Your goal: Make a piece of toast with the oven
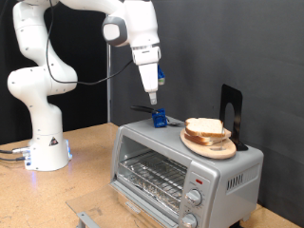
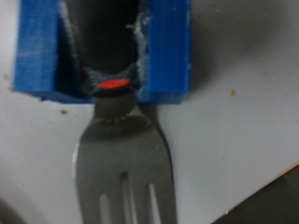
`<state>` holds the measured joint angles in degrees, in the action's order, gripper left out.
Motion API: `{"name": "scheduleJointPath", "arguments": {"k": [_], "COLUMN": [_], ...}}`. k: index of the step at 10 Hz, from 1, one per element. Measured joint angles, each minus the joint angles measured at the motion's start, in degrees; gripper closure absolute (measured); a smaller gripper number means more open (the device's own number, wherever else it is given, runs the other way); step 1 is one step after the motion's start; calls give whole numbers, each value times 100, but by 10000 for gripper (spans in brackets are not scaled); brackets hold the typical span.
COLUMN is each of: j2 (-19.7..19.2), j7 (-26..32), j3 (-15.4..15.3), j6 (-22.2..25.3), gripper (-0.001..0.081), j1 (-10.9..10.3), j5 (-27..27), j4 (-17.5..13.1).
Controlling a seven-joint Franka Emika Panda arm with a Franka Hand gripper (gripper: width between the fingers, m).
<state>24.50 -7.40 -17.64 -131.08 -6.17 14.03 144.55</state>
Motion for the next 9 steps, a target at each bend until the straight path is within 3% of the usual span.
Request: {"name": "scheduleJointPath", "arguments": {"k": [9], "j2": [-496], "j7": [11], "j3": [-124], "j6": [-808], "gripper": [-2], "j1": [21], "j5": [13], "j4": [217]}}
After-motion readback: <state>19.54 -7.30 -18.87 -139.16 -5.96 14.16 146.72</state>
